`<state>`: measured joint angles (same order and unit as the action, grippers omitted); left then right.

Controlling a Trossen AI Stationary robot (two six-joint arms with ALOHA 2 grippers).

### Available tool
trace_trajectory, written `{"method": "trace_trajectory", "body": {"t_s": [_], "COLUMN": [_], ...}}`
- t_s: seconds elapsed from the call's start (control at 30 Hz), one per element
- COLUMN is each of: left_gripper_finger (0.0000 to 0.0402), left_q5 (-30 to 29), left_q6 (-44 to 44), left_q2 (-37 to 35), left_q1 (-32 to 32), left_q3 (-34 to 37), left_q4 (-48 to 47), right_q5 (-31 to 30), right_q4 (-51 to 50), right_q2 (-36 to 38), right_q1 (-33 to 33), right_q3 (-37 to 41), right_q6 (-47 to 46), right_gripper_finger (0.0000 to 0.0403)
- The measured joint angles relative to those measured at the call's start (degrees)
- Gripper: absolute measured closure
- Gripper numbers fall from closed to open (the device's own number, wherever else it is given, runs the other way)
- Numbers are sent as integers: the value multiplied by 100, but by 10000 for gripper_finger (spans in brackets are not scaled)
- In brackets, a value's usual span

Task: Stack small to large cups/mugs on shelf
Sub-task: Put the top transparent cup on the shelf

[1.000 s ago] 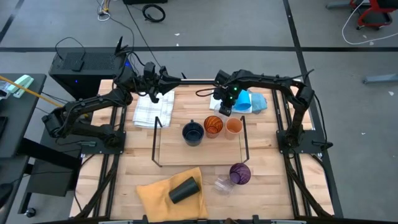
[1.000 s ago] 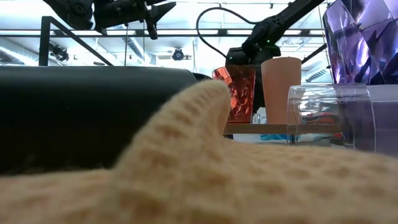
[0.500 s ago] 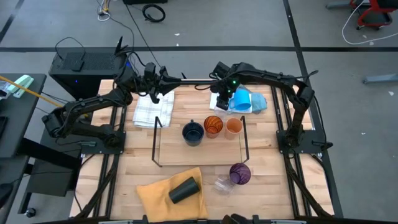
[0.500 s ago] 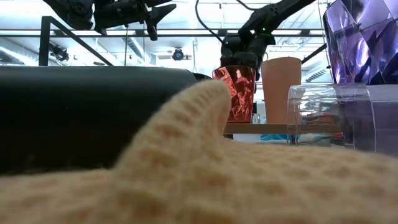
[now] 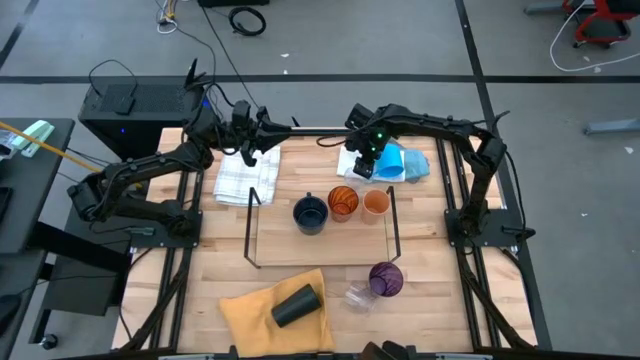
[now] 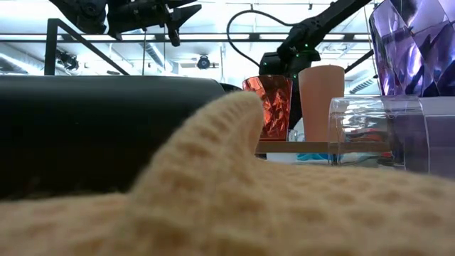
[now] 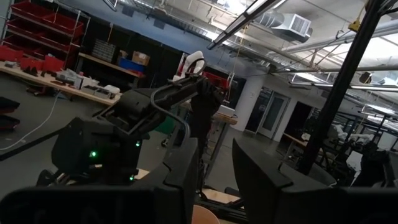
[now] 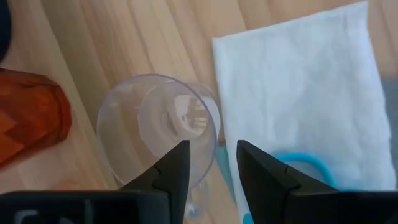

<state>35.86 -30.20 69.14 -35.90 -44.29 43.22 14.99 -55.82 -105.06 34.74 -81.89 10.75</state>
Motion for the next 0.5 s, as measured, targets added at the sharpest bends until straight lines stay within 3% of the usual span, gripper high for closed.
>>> {"method": "trace_trajectory", "body": {"t_s": [0.5], "left_gripper_finger": [294], "left_q5": [0], "left_q6": [-57], "left_q2": [0], "left_q1": [0], "left_q3": [0], "left_q4": [0], "right_q5": [3], "right_q4": [422], "right_q2": [0], "right_q1": [2], "right_q3": [315], "right_q6": [-186], "right_gripper_finger": [277]}}
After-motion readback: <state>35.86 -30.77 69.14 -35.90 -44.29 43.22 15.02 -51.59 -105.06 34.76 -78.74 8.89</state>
